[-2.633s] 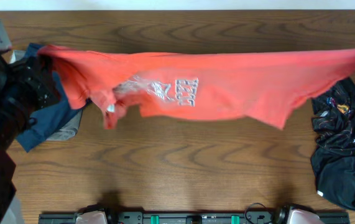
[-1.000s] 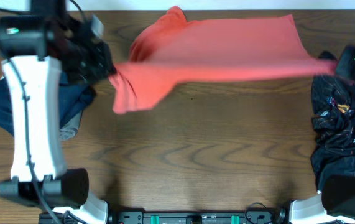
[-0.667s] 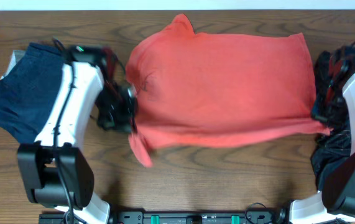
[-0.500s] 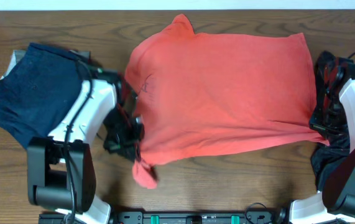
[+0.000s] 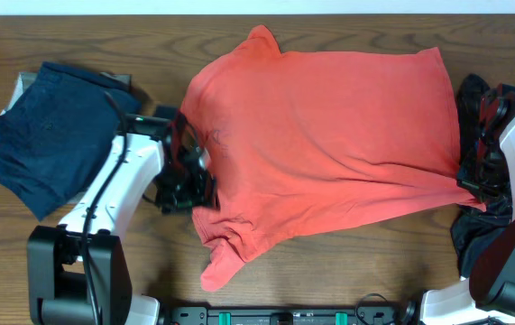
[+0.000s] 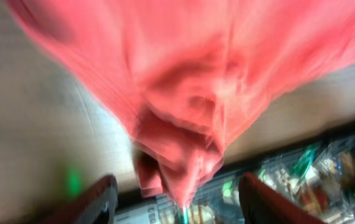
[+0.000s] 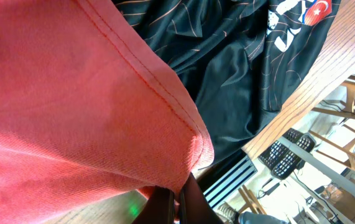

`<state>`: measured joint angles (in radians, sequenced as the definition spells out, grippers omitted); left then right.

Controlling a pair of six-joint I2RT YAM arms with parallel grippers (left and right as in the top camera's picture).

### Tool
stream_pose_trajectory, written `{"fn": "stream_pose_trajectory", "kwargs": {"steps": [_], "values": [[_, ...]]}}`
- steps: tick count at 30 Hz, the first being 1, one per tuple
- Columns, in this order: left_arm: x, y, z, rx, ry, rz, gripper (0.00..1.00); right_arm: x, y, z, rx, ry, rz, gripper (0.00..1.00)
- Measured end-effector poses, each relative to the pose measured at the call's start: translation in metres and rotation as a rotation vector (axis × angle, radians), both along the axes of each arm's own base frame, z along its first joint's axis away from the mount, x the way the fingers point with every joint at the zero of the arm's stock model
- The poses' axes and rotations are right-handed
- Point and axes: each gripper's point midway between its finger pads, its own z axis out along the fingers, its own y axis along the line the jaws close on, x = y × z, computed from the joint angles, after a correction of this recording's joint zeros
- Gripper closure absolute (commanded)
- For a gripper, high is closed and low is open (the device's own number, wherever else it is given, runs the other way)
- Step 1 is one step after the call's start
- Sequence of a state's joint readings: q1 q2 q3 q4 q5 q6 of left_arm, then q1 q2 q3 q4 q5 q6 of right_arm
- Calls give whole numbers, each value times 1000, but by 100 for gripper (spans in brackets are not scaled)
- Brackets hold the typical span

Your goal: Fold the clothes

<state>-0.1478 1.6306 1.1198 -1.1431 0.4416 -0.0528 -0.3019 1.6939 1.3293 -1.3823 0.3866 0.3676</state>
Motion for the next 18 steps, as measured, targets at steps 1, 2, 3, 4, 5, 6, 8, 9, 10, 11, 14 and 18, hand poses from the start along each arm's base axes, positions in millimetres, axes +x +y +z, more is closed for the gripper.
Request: {"fn": "stream_pose_trajectory", "kwargs": {"steps": [1,2,3,4,5,6,8,9,10,11,14,18], "values": [[15,4,-2,11,-49,34,37,0,0,0,0,0,0,99],[26,9,-5,30,-84,70,37,0,0,0,0,0,0,99],[33,13,-6,47,-104,99,36,0,0,0,0,0,0,99],[38,17,-7,68,-119,126,36,0,0,0,0,-1,0,99],[42,21,-9,91,-125,156,37,0,0,0,0,0,0,99],[43,24,-10,109,-122,177,37,0,0,0,0,-1,0,99],[40,27,-15,136,-101,211,36,1,0,0,-2,-6,0,99],[37,28,-18,144,-85,225,37,2,0,0,-2,-7,0,99],[31,29,-22,154,-63,237,36,2,-1,0,-3,-10,0,99],[24,30,-28,161,-33,246,37,3,-1,-1,-3,-13,0,99],[4,32,-41,175,34,260,36,5,-1,-1,-1,-22,-1,99],[-19,31,-59,174,94,268,36,6,0,-2,6,-30,-2,99]]}}
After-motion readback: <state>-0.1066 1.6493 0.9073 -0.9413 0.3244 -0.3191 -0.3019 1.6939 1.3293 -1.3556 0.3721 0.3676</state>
